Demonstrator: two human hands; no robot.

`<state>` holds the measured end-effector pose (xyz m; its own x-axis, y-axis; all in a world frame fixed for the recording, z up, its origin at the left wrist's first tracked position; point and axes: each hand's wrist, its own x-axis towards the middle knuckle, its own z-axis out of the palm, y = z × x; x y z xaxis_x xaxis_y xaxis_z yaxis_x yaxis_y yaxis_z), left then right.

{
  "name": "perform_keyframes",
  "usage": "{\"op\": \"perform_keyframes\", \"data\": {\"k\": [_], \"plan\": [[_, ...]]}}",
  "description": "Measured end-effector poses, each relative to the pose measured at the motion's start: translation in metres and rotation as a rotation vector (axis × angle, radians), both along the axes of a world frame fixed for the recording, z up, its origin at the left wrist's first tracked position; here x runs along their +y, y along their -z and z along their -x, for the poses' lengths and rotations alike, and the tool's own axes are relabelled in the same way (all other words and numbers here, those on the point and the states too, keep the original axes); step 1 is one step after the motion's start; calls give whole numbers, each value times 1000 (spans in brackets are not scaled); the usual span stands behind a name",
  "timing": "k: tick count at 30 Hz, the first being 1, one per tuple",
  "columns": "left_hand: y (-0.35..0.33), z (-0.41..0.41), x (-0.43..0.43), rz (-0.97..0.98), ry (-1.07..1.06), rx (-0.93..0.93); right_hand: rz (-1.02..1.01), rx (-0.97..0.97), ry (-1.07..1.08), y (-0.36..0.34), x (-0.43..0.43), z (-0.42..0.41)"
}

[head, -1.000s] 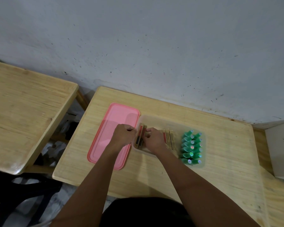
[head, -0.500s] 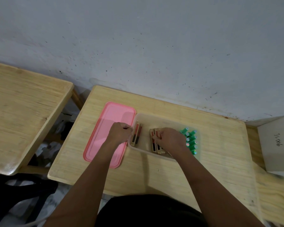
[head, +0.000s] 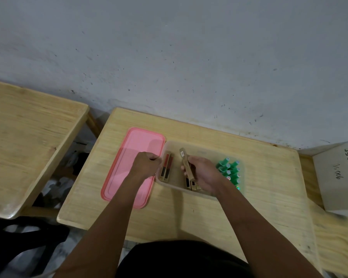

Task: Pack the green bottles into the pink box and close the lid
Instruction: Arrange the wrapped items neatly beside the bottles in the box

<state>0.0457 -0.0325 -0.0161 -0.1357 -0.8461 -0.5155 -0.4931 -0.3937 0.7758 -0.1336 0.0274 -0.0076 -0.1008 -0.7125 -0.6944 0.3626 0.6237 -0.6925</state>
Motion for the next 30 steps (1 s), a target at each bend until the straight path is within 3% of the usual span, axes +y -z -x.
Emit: {"op": "perform_keyframes", "data": {"k": [2,4,15,20,26,30], "plan": [[0,0,0,-4,-5,8,-28,-159,57,-1,0,-5],[-2,0,0,-7,1,13,-33,-197,75,3,-1,-7],[-3,0,1,-18,7,-2,-77,-125,137,10,1,-17],[-3,1,1,-16,3,-11,-92,21,49,9,0,-23],[-4,1,1,-2,10,-24,-69,369,-158,19,-9,-36],[-3,1,1,4,31,-52,-57,547,-130,33,-17,-44]]}}
